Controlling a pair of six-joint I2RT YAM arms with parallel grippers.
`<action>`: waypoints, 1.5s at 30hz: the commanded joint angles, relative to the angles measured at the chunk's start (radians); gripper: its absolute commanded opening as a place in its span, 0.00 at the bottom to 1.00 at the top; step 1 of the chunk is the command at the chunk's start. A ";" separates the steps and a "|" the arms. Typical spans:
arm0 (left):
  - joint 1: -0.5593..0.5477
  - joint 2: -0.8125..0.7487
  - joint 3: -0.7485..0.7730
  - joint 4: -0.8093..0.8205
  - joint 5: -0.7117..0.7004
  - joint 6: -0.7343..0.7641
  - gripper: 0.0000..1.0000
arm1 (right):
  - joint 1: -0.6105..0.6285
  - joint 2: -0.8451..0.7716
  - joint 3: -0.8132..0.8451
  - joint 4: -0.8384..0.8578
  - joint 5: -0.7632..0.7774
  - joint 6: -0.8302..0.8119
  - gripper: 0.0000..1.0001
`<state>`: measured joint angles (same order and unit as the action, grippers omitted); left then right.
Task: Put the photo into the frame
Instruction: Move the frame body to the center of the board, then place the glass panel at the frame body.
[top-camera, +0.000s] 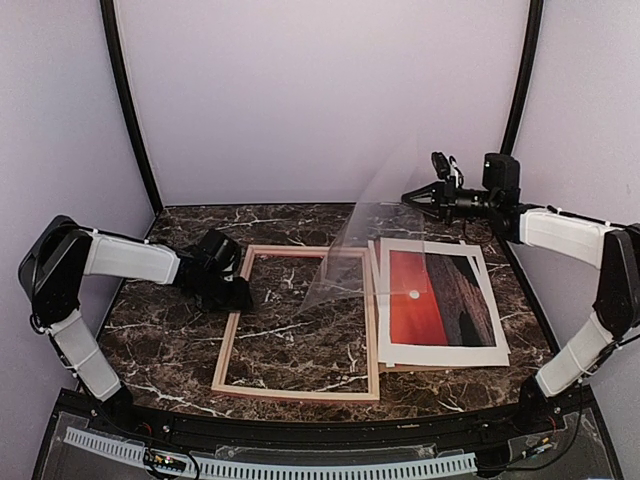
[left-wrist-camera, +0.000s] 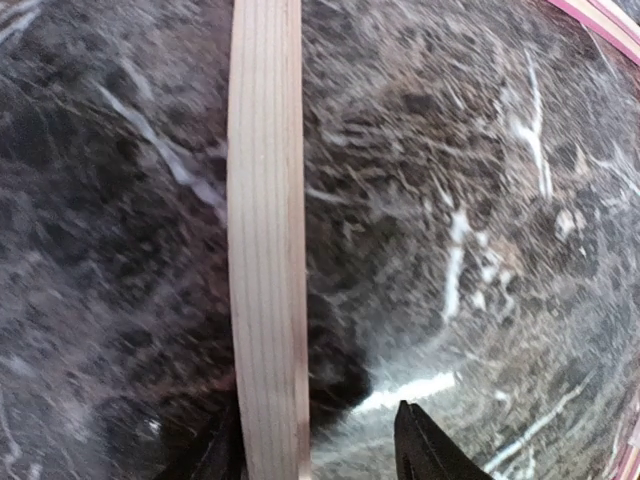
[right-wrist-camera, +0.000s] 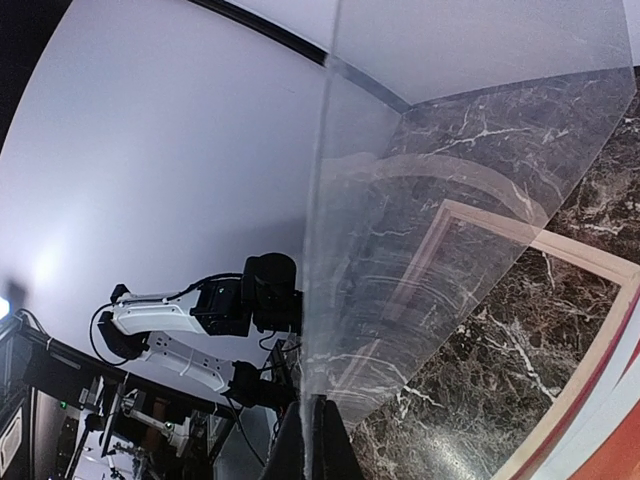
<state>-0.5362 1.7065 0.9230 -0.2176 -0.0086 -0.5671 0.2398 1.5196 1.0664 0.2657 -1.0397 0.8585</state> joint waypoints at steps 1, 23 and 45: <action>-0.031 -0.079 -0.066 0.054 0.210 -0.088 0.54 | 0.039 0.028 0.058 -0.039 0.027 -0.055 0.00; 0.242 -0.459 -0.017 -0.070 -0.139 0.071 0.75 | 0.432 0.133 0.145 0.223 0.095 0.198 0.00; 0.242 -0.425 -0.010 -0.022 -0.039 0.154 0.87 | 0.384 0.338 -0.126 0.031 0.335 0.038 0.00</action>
<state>-0.2981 1.2827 0.8989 -0.2562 -0.0620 -0.4389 0.6289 1.8961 0.9436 0.3683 -0.7639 0.9817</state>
